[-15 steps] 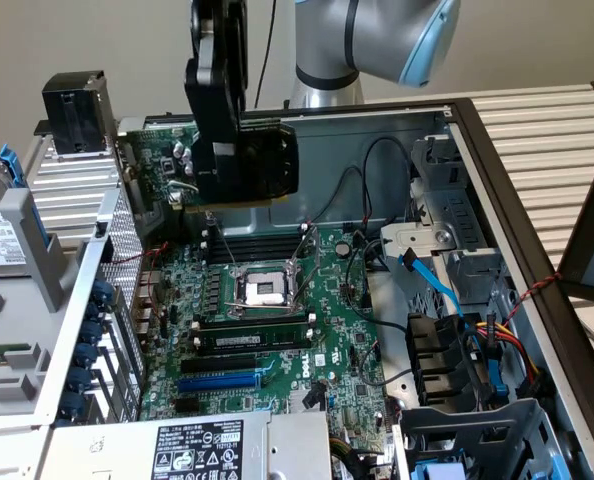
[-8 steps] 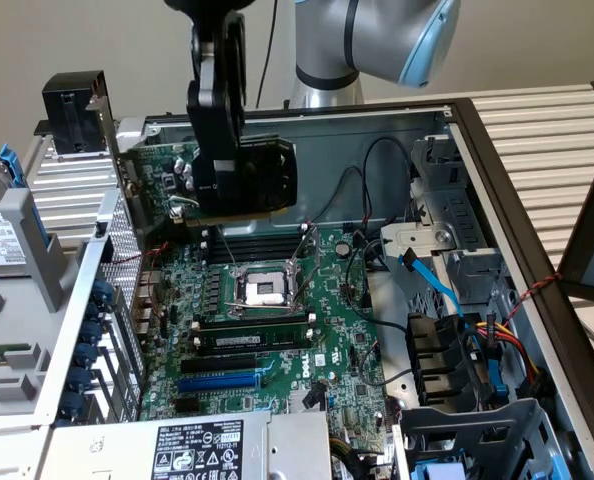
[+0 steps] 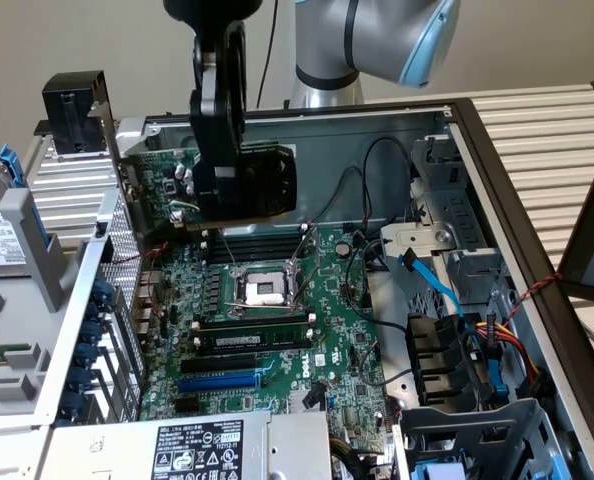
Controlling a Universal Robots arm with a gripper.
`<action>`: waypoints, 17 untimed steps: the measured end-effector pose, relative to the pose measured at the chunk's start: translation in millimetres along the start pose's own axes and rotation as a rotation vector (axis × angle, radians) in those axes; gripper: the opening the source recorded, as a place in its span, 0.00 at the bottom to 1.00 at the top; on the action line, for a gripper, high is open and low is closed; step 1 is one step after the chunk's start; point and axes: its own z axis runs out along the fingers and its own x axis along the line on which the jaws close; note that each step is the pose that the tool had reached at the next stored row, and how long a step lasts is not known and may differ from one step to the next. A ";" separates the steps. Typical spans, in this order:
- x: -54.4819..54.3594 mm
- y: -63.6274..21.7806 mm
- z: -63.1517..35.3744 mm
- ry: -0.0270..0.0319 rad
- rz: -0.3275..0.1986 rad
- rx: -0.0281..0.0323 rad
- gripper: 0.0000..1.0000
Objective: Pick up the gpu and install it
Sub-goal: 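Insert the gpu into the slot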
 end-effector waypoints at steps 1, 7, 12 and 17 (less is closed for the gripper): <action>0.0 0.0 0.6 -0.0033 0.000 -0.0055 0.28; -0.4 -0.1 9.8 -0.0067 -0.001 -0.0133 0.28; -0.8 -0.2 19.0 -0.0066 -0.001 -0.0133 0.28; 1.9 -0.7 28.1 -0.0064 -0.005 -0.0146 0.28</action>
